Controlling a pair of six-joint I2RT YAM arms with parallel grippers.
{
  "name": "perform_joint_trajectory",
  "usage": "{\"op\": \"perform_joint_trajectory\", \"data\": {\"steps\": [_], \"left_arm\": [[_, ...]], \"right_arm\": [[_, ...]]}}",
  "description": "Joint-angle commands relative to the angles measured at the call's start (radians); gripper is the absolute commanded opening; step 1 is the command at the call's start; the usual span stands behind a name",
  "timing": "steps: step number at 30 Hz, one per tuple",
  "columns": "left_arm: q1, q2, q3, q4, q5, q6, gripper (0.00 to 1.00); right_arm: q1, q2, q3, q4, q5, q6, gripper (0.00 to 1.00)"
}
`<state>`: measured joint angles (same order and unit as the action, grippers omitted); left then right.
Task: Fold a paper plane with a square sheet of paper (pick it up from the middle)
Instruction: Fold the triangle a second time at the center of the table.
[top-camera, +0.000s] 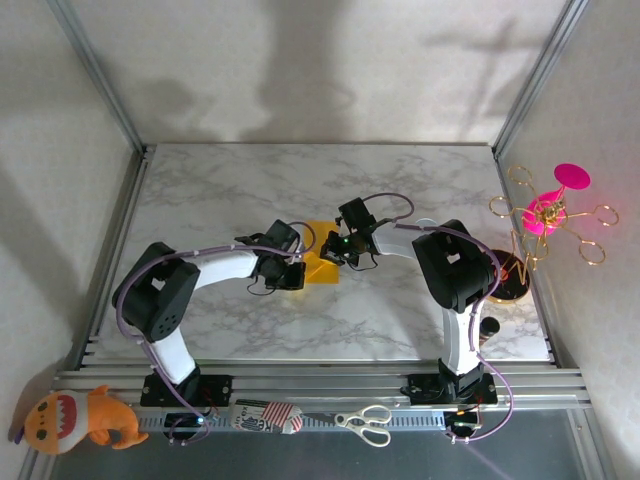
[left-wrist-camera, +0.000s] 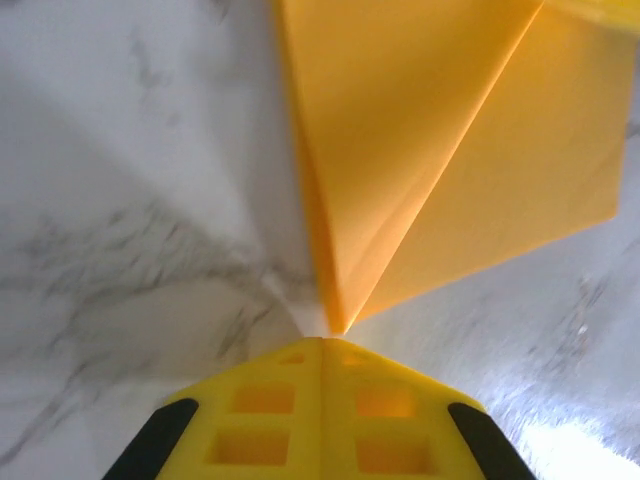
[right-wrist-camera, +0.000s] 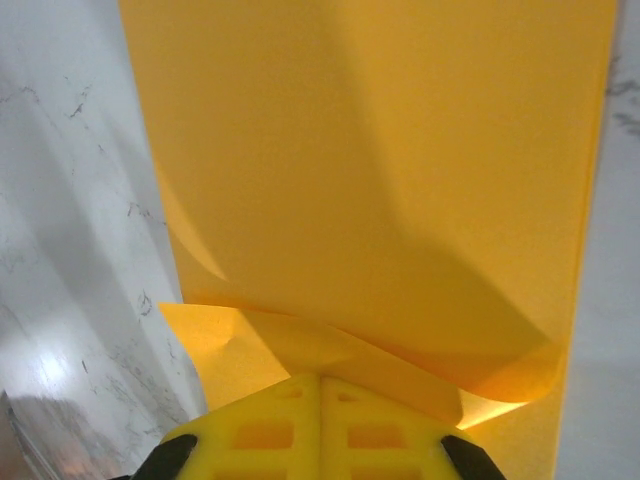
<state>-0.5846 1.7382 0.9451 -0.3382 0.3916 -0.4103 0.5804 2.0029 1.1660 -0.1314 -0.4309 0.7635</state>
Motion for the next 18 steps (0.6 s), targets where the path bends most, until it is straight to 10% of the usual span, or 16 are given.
{"op": "perform_joint_trajectory", "data": {"steps": [1, 18], "left_arm": [[0.01, -0.058, 0.018, -0.105, -0.029, 0.007, 0.0], [0.008, 0.054, 0.023, 0.211, -0.002, -0.273, 0.0]], "right_arm": [[-0.002, 0.106, -0.046, -0.138, 0.144, 0.002, 0.0], [-0.003, 0.076, -0.037, -0.086, 0.112, 0.014, 0.0]]}}
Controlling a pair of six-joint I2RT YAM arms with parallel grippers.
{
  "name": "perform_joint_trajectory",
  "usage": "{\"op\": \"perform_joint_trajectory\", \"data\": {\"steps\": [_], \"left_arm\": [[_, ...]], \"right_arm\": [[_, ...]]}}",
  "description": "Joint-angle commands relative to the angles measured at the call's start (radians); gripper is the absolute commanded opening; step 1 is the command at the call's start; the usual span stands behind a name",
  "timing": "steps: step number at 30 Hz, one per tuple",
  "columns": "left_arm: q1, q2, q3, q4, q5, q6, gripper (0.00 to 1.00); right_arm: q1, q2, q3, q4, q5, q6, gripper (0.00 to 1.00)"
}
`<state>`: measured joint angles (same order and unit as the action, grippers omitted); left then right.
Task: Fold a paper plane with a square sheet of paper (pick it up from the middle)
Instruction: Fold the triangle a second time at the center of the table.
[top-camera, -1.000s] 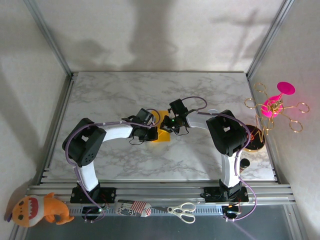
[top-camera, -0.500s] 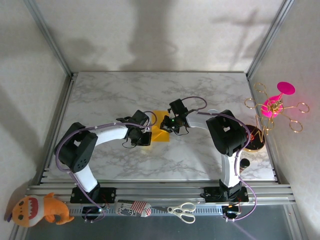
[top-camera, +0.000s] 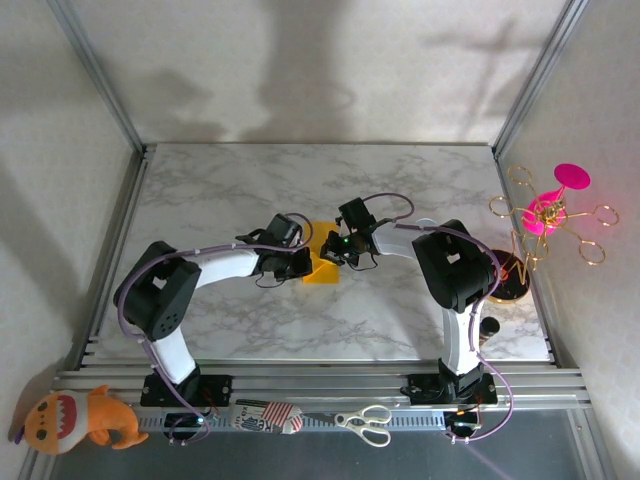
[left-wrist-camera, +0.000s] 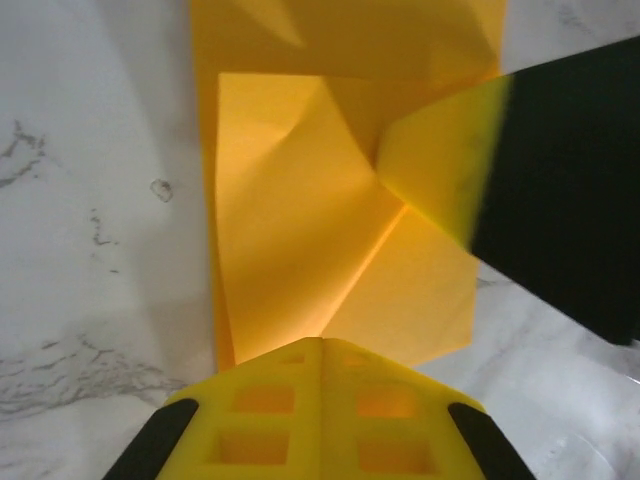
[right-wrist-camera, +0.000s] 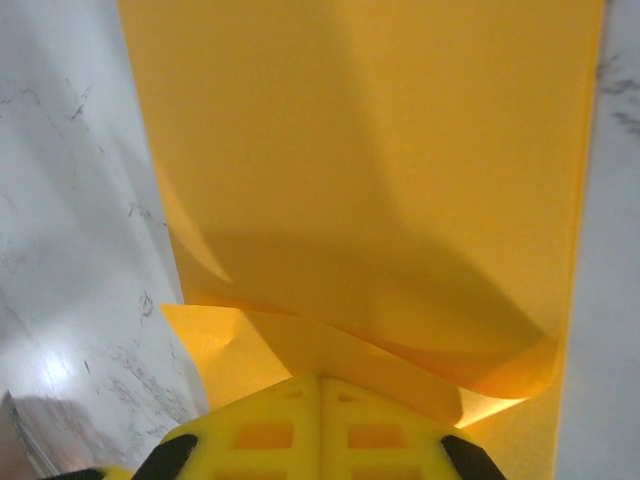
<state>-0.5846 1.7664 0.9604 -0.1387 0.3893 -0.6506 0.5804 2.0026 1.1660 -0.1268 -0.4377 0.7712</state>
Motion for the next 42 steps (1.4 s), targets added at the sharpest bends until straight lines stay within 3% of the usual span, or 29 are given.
{"op": "perform_joint_trajectory", "data": {"steps": [1, 14, 34, 42], "left_arm": [[0.008, 0.032, 0.003, 0.01, 0.002, -0.032, 0.0], [0.008, 0.056, -0.022, -0.038, -0.04, -0.014, 0.0], [0.008, 0.061, -0.024, -0.044, -0.048, -0.012, 0.0], [0.008, 0.058, -0.041, -0.079, -0.073, -0.023, 0.0]], "right_arm": [[-0.002, 0.072, -0.032, -0.082, 0.112, 0.004, 0.0], [0.011, -0.092, -0.053, 0.078, 0.01, -0.053, 0.0], [0.073, -0.026, -0.065, 0.067, -0.002, -0.044, 0.0], [0.053, -0.004, -0.04, 0.012, 0.083, -0.06, 0.0]]}}
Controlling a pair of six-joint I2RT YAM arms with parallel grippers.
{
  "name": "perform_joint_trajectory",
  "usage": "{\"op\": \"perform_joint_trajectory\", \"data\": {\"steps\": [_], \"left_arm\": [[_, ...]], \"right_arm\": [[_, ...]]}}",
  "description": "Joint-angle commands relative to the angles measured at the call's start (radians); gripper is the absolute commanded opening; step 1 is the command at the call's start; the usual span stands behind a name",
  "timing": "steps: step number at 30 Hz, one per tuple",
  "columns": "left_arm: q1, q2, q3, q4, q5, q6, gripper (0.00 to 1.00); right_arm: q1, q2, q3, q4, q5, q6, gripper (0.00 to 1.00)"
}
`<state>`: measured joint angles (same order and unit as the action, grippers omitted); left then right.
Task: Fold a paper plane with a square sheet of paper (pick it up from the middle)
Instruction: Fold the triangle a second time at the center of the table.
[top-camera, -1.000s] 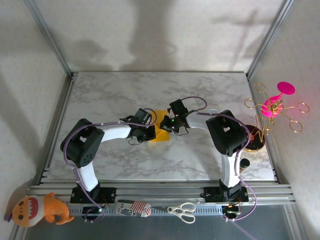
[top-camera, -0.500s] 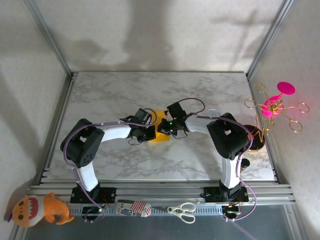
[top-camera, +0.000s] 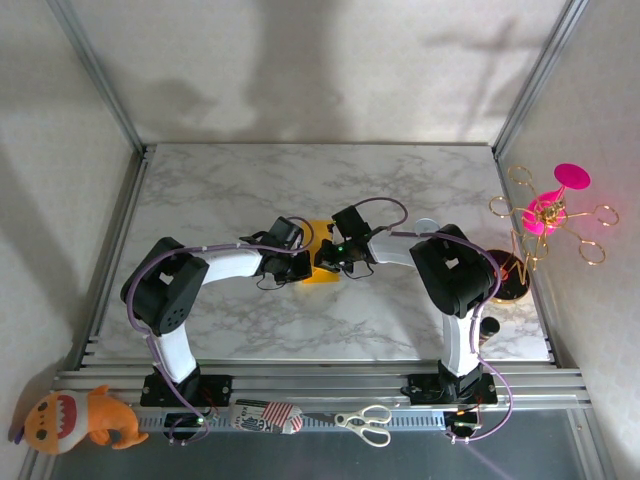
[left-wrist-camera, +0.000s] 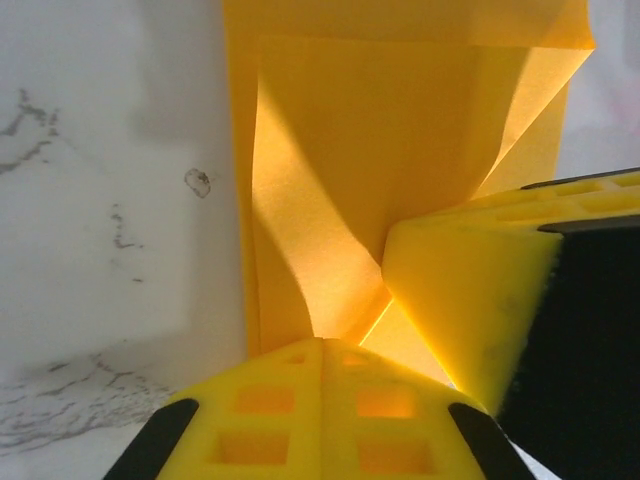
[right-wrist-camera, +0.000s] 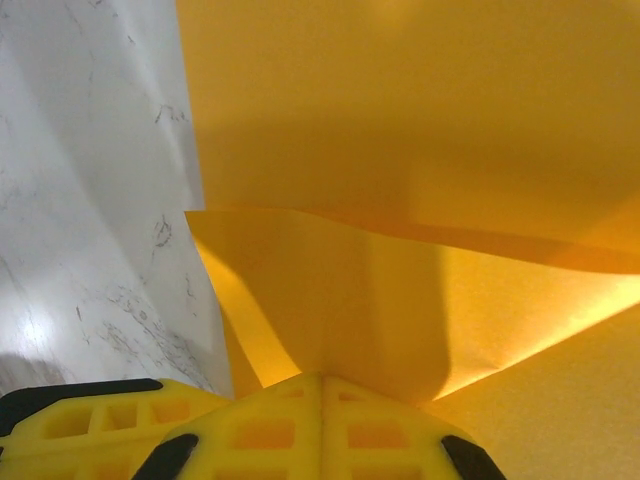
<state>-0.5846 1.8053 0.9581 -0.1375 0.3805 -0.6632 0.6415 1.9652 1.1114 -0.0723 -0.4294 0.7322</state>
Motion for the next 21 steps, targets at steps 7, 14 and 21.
{"op": "perform_joint_trajectory", "data": {"steps": [7, 14, 21], "left_arm": [[0.008, 0.011, -0.095, -0.101, -0.081, -0.013, 0.0], [0.007, 0.008, -0.108, -0.091, -0.075, -0.015, 0.0], [0.008, -0.016, -0.045, -0.093, -0.043, -0.001, 0.0]], "right_arm": [[-0.108, 0.051, 0.007, -0.011, 0.109, -0.019, 0.0], [-0.211, 0.076, 0.052, -0.017, 0.142, -0.052, 0.0], [-0.221, -0.005, 0.081, -0.047, 0.177, -0.094, 0.0]]}}
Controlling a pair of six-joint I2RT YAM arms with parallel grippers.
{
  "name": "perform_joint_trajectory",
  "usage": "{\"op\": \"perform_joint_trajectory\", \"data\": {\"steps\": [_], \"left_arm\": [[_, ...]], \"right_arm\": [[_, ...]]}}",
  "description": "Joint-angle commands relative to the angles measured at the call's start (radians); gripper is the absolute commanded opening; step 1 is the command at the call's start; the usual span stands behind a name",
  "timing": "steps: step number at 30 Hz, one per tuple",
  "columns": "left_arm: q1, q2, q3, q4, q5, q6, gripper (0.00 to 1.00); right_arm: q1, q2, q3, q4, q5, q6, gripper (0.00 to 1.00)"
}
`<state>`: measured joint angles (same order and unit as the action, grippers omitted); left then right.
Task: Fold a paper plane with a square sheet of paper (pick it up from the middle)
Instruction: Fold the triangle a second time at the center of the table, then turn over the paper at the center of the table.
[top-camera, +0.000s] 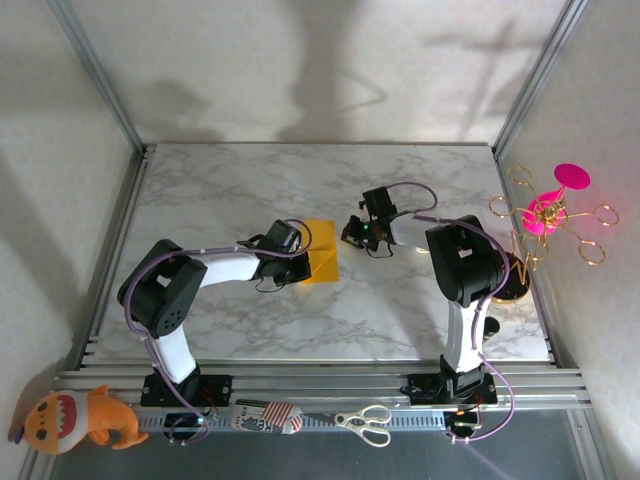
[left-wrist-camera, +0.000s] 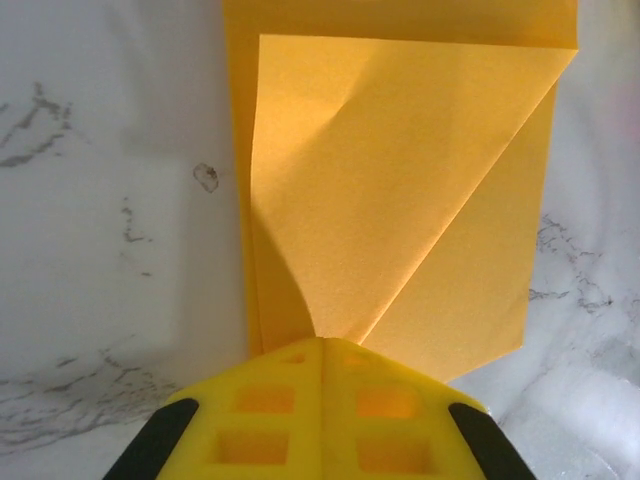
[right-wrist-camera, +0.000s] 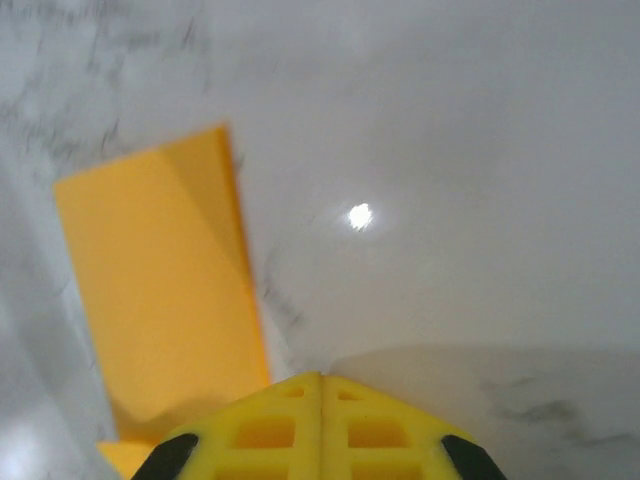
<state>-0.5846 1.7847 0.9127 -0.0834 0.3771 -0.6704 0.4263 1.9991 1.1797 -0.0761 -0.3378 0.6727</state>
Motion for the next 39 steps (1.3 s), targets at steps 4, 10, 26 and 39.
{"op": "perform_joint_trajectory", "data": {"steps": [4, 10, 26, 39], "left_arm": [[0.008, -0.037, 0.083, -0.134, 0.0, -0.005, 0.09], [0.02, -0.081, 0.15, -0.087, -0.061, -0.046, 0.26], [0.043, 0.067, 0.19, 0.005, -0.108, -0.081, 0.12], [0.06, 0.102, 0.105, 0.065, -0.156, -0.102, 0.07]], "right_arm": [[0.031, -0.117, -0.017, -0.048, 0.083, -0.023, 0.03], [0.071, -0.195, -0.11, -0.018, 0.066, 0.088, 0.17], [0.133, -0.219, -0.223, 0.126, 0.007, 0.359, 0.41], [0.176, -0.142, -0.169, 0.103, -0.02, 0.383, 0.38]]}}
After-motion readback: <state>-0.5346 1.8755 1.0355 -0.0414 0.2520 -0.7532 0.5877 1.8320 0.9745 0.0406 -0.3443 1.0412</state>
